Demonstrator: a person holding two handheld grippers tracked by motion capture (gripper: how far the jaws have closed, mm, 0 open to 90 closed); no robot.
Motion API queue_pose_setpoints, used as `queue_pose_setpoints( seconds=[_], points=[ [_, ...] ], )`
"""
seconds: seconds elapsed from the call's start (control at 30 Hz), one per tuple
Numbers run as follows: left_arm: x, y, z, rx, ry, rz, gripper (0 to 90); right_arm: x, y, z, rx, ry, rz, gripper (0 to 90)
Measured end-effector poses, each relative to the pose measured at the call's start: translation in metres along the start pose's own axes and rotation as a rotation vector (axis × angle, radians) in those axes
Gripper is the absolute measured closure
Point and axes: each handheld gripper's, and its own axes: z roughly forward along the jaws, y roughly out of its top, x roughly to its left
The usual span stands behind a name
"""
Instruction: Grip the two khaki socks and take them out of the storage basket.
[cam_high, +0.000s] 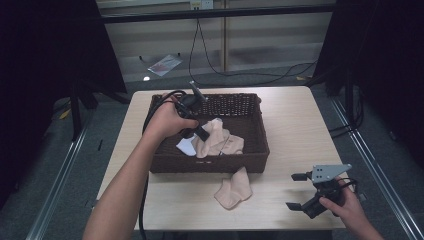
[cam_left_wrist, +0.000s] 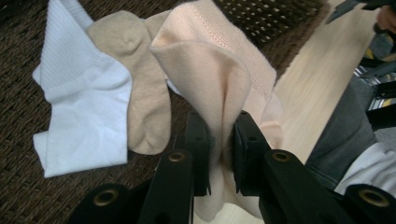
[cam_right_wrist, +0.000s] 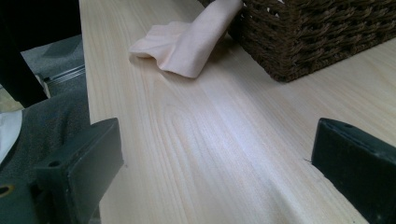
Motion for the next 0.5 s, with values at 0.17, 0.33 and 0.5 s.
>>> queue_pose_setpoints(
  seconds=[0.17, 0.33, 0.5],
  points=[
    [-0.017, -0.003, -0.004, 0.006, -0.028, 0.057, 79.2, 0.0, 0.0, 0.0, 0.001, 0.0, 0.001, 1.3],
    [-0.027, -0.006, -0.003, -0.007, -0.038, 0.081, 79.1, 0.0, 0.0, 0.0, 0.001, -0.003, 0.0, 1.3],
    [-0.036, -0.009, 0.004, -0.003, -0.061, 0.119, 79.1, 0.001, 0.001, 0.0, 0.002, -0.004, -0.002, 1.3]
  ],
)
